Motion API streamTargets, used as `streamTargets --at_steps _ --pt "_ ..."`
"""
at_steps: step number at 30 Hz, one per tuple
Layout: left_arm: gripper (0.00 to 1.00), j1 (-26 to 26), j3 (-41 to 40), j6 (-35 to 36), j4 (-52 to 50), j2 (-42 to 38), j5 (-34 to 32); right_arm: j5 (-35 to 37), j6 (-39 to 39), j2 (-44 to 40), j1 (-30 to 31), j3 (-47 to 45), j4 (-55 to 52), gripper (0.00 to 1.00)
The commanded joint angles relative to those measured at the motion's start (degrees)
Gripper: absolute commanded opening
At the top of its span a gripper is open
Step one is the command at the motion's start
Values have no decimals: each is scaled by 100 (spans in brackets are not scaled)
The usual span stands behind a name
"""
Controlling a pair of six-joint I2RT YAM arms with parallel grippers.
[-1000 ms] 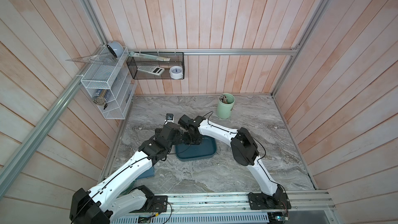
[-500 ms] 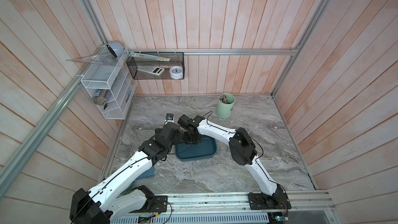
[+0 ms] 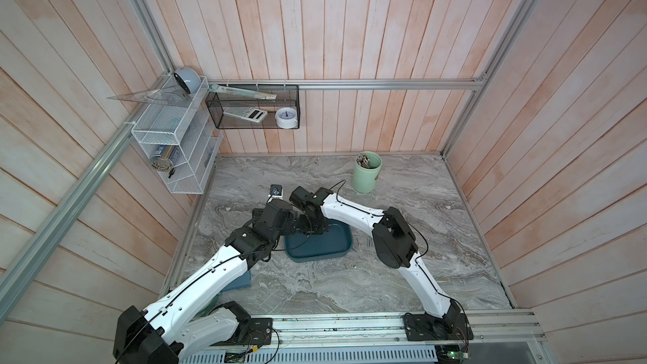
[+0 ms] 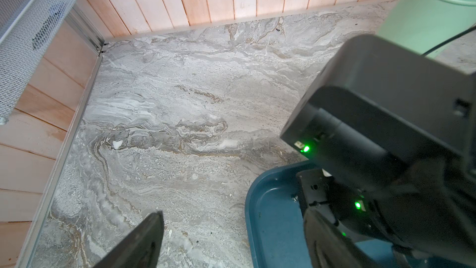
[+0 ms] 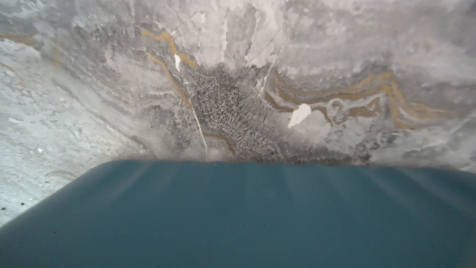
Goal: Take out the screws from the storage box
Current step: Pick up the screw from the storage box.
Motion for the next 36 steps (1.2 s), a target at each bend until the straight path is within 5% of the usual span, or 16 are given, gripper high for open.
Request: streamTargets --at_steps 1,36 --pt "91 -18 -68 70 94 3 -115 211 -69 286 -31 -72 -502 24" --pt "90 -17 -78 89 107 -21 -145 -6 157 555 176 566 -871 35"
